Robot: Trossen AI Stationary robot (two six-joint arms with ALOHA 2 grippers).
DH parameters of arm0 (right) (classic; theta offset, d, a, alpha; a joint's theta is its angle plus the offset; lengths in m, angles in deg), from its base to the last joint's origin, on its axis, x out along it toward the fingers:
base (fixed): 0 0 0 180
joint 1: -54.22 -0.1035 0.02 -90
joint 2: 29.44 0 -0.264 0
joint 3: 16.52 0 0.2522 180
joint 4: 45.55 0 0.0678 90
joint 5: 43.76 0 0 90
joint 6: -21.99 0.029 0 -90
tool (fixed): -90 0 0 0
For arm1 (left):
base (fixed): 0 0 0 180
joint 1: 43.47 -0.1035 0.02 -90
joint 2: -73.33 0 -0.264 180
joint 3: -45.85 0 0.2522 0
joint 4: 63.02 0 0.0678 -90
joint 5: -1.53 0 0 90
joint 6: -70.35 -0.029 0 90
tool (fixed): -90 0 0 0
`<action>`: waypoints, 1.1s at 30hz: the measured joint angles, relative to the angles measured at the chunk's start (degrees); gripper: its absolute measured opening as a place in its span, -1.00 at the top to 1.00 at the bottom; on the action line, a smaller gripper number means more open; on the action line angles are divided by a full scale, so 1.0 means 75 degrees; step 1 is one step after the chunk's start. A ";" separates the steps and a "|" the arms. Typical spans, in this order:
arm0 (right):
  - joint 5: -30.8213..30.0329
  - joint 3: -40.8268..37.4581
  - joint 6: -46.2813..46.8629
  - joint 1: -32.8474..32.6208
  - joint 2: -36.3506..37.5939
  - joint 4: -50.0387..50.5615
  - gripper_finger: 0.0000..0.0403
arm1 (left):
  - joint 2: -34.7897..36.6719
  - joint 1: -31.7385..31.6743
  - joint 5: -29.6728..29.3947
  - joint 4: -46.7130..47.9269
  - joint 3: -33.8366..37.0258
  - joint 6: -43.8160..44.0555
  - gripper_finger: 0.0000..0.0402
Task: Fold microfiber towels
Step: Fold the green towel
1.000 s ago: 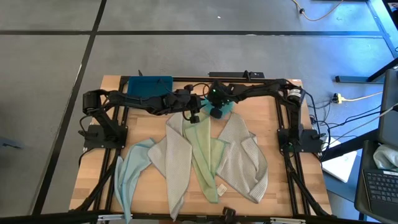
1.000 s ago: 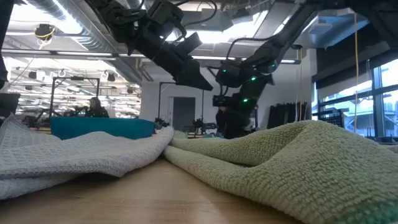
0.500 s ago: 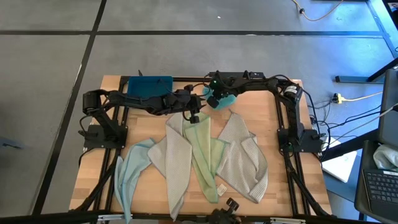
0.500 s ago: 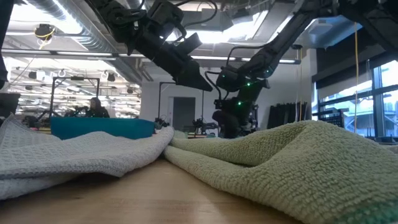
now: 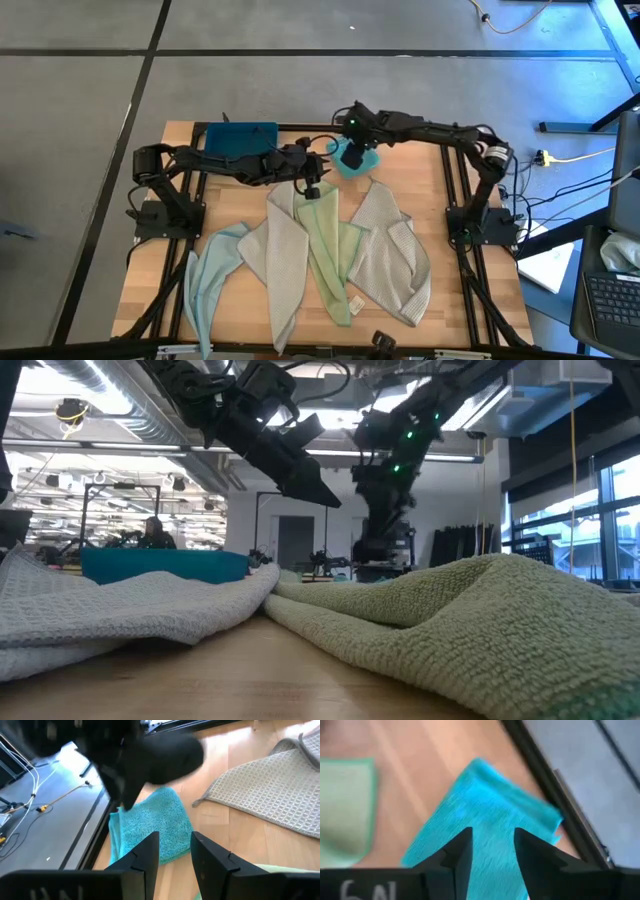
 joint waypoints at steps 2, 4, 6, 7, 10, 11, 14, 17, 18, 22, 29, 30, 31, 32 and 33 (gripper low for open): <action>0.0633 -0.0014 0.0030 -0.0060 0.0151 0.0573 0.21 | 0.0000 0.0016 -0.0003 0.0090 0.0000 0.0000 0.48; 0.1416 -0.0144 0.0037 -0.0195 0.0283 0.1092 0.19 | 0.0005 0.0015 -0.0023 0.0169 0.0000 -0.0016 0.47; 0.2259 -0.0399 0.0137 -0.0388 0.0413 0.1509 0.18 | 0.0006 0.0015 -0.0023 0.0330 0.0000 -0.0076 0.48; 0.2622 -0.0584 0.0278 -0.0500 0.0485 0.1632 0.18 | 0.0006 0.0015 -0.0023 0.0436 0.0000 -0.0137 0.47; 0.3415 -0.1214 0.0743 -0.0919 0.0747 0.1633 0.20 | 0.0009 0.0015 0.0088 0.0772 0.0000 -0.0387 0.47; 0.3462 -0.1412 0.0889 -0.1102 0.0868 0.1597 0.21 | 0.0009 0.0015 0.0259 0.0874 0.0000 -0.0450 0.48; 0.3348 -0.2036 0.1383 -0.1632 0.1239 0.1248 0.26 | 0.0009 -0.0046 0.1312 0.0950 0.0000 -0.0477 0.48; 0.3147 -0.2695 0.1904 -0.2168 0.1815 0.0406 0.31 | 0.0012 -0.0167 0.3049 0.0951 0.0000 -0.0364 0.48; 0.3030 -0.2921 0.2034 -0.2347 0.2044 0.0058 0.32 | 0.0012 -0.0213 0.3551 0.0966 0.0000 -0.0259 0.48; 0.2432 -0.3912 0.2281 -0.3012 0.2926 -0.1224 0.37 | 0.0015 -0.0361 0.4151 0.1266 0.0000 0.0002 0.47; 0.1578 -0.5841 0.2437 -0.3983 0.4152 -0.3970 0.38 | 0.0020 -0.0740 0.4842 0.3021 -0.0019 0.0546 0.47; 0.1550 -0.6137 0.2448 -0.4111 0.4252 -0.4464 0.38 | 0.0020 -0.0819 0.5102 0.3361 -0.0031 0.0724 0.47; 0.1531 -0.6408 0.2438 -0.4222 0.4311 -0.4965 0.38 | 0.0020 -0.0887 0.5319 0.3671 -0.0035 0.0883 0.47; 0.1530 -0.6670 0.2423 -0.4320 0.4350 -0.5420 0.38 | 0.0020 -0.0946 0.5439 0.3935 -0.0035 0.1000 0.47; 0.1533 -0.6917 0.2380 -0.4413 0.4364 -0.5877 0.38 | 0.0020 -0.0994 0.5532 0.4120 -0.0035 0.1154 0.47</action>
